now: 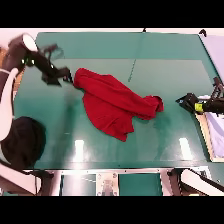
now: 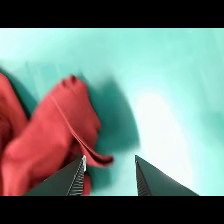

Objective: Fold the shirts.

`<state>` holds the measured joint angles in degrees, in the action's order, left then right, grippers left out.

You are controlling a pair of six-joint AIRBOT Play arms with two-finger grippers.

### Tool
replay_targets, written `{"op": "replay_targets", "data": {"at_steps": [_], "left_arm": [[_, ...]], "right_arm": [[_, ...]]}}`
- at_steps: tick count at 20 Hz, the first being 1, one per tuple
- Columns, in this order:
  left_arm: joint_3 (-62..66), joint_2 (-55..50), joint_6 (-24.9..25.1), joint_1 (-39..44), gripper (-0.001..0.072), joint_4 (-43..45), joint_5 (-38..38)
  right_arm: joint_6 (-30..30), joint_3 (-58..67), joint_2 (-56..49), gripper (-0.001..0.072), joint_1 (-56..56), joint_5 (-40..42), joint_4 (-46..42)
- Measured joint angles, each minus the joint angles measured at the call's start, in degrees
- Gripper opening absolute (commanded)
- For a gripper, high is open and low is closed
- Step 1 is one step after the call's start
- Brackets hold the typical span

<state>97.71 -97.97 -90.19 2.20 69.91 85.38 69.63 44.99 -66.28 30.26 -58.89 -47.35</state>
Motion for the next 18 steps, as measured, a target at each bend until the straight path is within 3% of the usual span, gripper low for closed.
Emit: {"op": "replay_targets", "data": {"at_steps": [5,9,11,12,16,18], "left_arm": [[-31.47,9.77,0.26,4.7,0.0692,-12.22,-11.21],[-44.57,12.2,1.53,11.34,0.0665,-21.49,-24.13],[-47.23,12.37,1.92,13.64,0.0214,-24.63,-31.98],[-48.06,12.33,2.19,14.32,0.0036,-25.11,-35.15],[-48.48,12.5,4.15,15.34,0.0027,-26.64,-39.95],[-47.25,12.79,4.96,14.8,0.0027,-24.94,-38.56]], "right_arm": [[-0.59,-2.86,-2.32,0.0371,-2.01,-0.74,-0.24],[-1.03,-3.45,-4.48,0.0372,-6.75,-0.7,-0.11],[-1.2,-3.56,-5.62,0.0395,-8.76,0.87,0.0],[-1.22,-3.45,-6.19,0.0423,-9.22,1.86,0.07],[-1.97,-0.68,-10.1,0.0421,-10.54,4.55,0.24],[-2.34,1.33,-12.15,0.0247,-11.08,4.85,0.94]]}}
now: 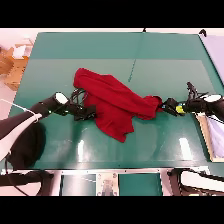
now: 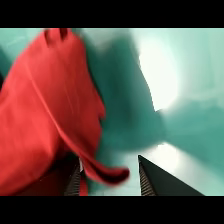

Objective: Fold the shirts.

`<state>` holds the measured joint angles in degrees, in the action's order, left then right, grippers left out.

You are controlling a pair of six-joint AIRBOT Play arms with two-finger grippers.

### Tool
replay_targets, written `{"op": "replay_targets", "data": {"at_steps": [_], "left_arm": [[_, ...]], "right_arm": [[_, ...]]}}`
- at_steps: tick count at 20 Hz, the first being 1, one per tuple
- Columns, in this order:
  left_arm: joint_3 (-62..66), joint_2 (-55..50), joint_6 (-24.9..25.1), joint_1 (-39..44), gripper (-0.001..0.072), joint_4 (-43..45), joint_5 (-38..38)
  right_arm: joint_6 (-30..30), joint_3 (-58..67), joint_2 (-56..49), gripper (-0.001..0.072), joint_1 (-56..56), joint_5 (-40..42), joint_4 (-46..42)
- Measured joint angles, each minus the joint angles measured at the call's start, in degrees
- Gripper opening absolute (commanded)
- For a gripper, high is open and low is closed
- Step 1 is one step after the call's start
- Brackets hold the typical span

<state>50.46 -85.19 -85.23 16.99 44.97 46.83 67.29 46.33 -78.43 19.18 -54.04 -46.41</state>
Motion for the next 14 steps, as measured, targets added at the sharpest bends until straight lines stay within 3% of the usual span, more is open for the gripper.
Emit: {"op": "replay_targets", "data": {"at_steps": [2,3,9,14], "left_arm": [[1.29,0.28,0.52,-1.42,0.0027,0.87,2.34],[1.79,0.37,0.7,-2.12,0.0027,0.92,3.91],[10.88,2.12,2.49,-7.5,0.0026,1.46,16.94],[34.23,12.68,2.99,-9.16,0.0027,1.75,24.48]], "right_arm": [[-0.22,1.33,-1.49,0.0058,-0.72,-1.38,1.03],[-0.28,1.77,-1.97,0.0012,-0.96,-2.82,1.46],[-0.44,7.52,1.36,0.0011,3.93,-17.09,8.55],[-0.31,23.69,11.85,0.0012,14.69,-23.63,28.98]]}}
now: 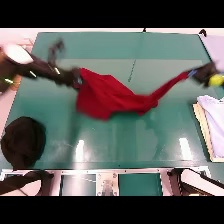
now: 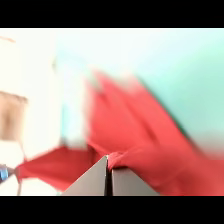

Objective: Fold the shirts.

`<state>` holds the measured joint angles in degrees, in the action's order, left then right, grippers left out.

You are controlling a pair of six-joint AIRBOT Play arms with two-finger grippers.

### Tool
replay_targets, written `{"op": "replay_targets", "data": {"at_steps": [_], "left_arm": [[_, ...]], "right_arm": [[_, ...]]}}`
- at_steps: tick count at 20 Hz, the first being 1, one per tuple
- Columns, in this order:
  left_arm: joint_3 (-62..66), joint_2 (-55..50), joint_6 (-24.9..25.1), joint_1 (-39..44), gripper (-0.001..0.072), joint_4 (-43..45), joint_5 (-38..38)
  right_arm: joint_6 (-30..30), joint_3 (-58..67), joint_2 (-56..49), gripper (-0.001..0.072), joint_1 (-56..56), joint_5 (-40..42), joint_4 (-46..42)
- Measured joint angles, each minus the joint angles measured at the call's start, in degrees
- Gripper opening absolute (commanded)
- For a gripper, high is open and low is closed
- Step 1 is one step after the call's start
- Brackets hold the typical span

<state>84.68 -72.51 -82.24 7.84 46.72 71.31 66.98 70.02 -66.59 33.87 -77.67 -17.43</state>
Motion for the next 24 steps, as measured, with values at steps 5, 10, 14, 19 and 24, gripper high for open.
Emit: {"op": "replay_targets", "data": {"at_steps": [5,10,14,19,24], "left_arm": [[27.21,12.35,-1.14,-0.33,0.0026,4.35,-11.08],[36.37,23.61,-3.52,-0.39,0.0027,16.2,-20.24],[36.72,27.06,-7.28,-0.39,0.0026,28.26,-18.01],[24.83,24.87,-8.94,-0.39,0.0027,34.1,-13.18],[12.28,12.41,-8.07,-0.39,0.0027,35.21,-12.48]], "right_arm": [[0.33,17.84,10.1,0.0012,11.67,5.88,16.24],[0.42,28.76,16.87,0.0012,19.56,14.16,20.65],[1.73,31.32,18.38,0.0013,21.0,14.95,19.52],[2.97,24.15,18.78,0.0012,10.88,14.82,7.63],[3.1,3.74,15.04,0.0012,-7.58,26.23,-9.35]]}}
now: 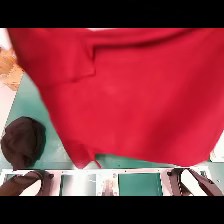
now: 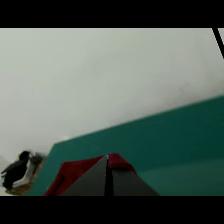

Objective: Fold the shirts.

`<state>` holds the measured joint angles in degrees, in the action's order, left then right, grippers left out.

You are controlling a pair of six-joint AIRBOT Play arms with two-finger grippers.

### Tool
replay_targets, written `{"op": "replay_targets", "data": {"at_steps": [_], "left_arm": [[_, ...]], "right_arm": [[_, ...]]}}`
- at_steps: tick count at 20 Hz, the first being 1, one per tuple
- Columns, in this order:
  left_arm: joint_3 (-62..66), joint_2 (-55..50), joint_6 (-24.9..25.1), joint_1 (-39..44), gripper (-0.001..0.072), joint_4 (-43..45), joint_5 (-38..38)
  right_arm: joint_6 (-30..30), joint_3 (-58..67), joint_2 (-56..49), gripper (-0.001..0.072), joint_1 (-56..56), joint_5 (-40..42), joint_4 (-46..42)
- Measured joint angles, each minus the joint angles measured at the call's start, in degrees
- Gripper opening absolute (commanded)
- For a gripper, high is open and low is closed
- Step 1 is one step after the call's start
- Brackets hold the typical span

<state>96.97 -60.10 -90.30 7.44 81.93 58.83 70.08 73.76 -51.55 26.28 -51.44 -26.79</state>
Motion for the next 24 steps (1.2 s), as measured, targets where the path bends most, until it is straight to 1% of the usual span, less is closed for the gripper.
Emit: {"op": "replay_targets", "data": {"at_steps": [2,4,7,9,12,16,20,24], "left_arm": [[-2.73,-8.52,1.27,0.0,0.0026,-0.02,-0.74],[-4.13,-17.99,2.34,-0.11,0.0026,-0.13,-2.49],[-3.34,-31.56,3.19,-2.36,0.0026,-2.71,-4.9],[-0.9,-38.16,3.48,-5.75,0.0025,-7.67,-5.27],[3.39,-43.78,5.75,-11.8,0.0026,-17.94,-4.5],[6.73,-46.73,9.05,-17.22,0.0026,-28.72,-2.49],[7.67,-47.93,12.0,-18.84,0.0027,-32.35,2.71],[7.89,-48.3,13.27,-19.28,0.0027,-31.3,10.4]], "right_arm": [[0.0,-6.54,-5.75,0.0013,-4.79,5.77,-3.43],[-0.07,-9.6,-14.23,0.0012,-7.3,9.55,-5.25],[-0.17,-7.82,-28.68,0.0012,-8.83,11.06,-6.54],[-0.17,-3.13,-37.79,0.0012,-8.63,8.74,-6.32],[0.0,6.14,-48.33,0.0012,-7.5,3.43,-4.15],[1.55,17.22,-55.71,0.0012,-6.67,-2.82,-1.84],[2.03,23.21,-57.99,0.0012,-5.75,-10.05,-1.81],[2.51,24.63,-58.62,0.0012,-4.28,-19.52,-7.08]]}}
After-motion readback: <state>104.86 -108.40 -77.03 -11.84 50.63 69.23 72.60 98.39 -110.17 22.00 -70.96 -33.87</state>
